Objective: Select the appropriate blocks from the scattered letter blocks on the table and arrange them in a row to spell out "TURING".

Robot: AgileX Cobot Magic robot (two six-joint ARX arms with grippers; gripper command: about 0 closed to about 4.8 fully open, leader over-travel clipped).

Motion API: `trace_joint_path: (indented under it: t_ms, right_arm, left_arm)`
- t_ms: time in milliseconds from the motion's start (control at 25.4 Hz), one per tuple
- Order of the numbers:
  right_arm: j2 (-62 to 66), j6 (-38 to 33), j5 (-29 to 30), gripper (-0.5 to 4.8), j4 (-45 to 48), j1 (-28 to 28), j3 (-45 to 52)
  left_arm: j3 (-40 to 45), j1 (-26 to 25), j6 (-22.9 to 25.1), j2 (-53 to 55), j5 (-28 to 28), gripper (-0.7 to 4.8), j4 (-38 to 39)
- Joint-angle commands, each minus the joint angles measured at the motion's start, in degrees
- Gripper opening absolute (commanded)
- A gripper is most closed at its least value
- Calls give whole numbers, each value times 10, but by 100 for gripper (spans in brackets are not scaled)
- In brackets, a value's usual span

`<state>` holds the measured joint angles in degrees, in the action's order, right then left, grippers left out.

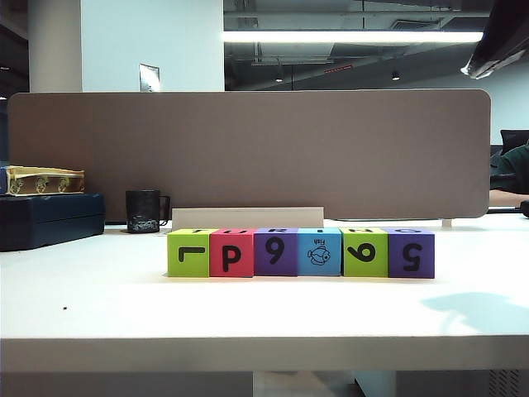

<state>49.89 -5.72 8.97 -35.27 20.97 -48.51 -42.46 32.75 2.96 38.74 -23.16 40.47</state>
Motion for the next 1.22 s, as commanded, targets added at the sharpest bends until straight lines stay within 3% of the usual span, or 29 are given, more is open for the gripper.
trace_joint_path:
  t_ms: [39, 393, 511, 708, 904, 1219]
  right_arm:
    - [-2, -1, -1, -1, 8, 0, -3]
    - [-2, -1, -1, -1, 8, 0, -3]
    - [-2, -1, -1, -1, 8, 0, -3]
    - [-1, -1, 0, -1, 8, 1, -3]
    - [-1, -1, -1, -1, 8, 2, -3]
    - [-1, -1, -1, -1, 8, 2, -3]
  left_arm:
    - [-1, 0, -2, -1, 0, -6, -6]
    - [-1, 0, 12, -1, -16, -6, -17]
    - [9, -24, 6, -7, -4, -6, -41]
    - [88, -130, -58, -31, 80, -6, -182]
    - [244, -230, -113, -100, 165, -6, -342]
    - [355, -319, -122, -235, 180, -6, -346]
